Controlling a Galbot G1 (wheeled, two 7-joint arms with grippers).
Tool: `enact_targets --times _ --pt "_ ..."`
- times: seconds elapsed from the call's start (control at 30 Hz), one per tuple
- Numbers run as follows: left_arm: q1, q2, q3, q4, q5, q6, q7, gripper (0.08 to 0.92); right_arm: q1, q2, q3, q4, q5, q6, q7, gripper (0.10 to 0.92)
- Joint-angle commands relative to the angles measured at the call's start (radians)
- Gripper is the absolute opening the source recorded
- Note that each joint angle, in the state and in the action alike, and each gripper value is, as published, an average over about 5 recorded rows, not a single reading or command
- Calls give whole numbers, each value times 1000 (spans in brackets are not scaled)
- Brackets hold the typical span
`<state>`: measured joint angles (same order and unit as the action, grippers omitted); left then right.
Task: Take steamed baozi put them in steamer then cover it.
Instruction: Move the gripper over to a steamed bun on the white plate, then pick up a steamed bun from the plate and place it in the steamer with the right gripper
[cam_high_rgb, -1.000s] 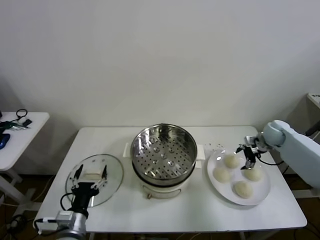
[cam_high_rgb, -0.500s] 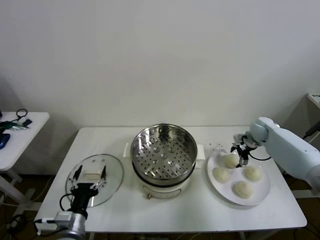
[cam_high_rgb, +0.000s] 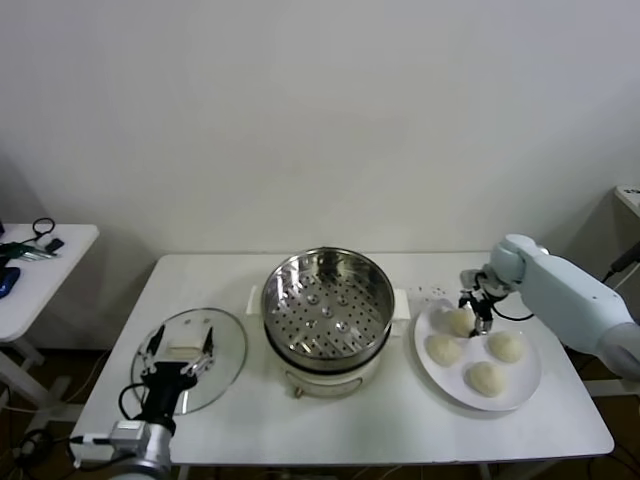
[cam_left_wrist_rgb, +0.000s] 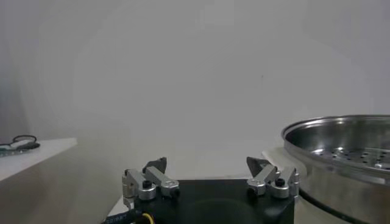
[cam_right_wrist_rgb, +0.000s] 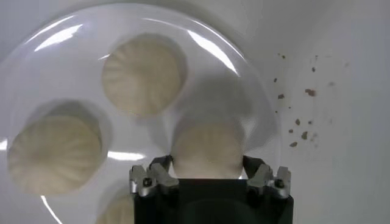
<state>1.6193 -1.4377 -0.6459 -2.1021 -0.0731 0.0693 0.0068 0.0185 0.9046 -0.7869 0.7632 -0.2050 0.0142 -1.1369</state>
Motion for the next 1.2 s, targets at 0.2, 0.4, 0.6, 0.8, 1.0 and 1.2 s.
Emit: enact_targets --times 0.2,0.4,0.6,0.8,1.0,1.2 --pt "6 -1 -2 -7 2 -2 0 823 2 6 22 -18 -8 36 -11 713" --pt "14 -1 -4 -9 0 -3 -1 823 32 -21 17 27 13 63 -19 712" --pt "21 0 -4 -4 -2 -4 -1 823 197 -80 -97 168 94 118 -51 712" --pt "23 2 2 -1 0 1 -4 823 468 -63 -287 276 211 182 -78 712" --pt "32 0 2 -5 1 6 -11 823 658 25 -415 344 295 242 -91 712" --pt "49 1 1 -5 0 3 -13 823 716 134 -433 429 251 346 -91 715"
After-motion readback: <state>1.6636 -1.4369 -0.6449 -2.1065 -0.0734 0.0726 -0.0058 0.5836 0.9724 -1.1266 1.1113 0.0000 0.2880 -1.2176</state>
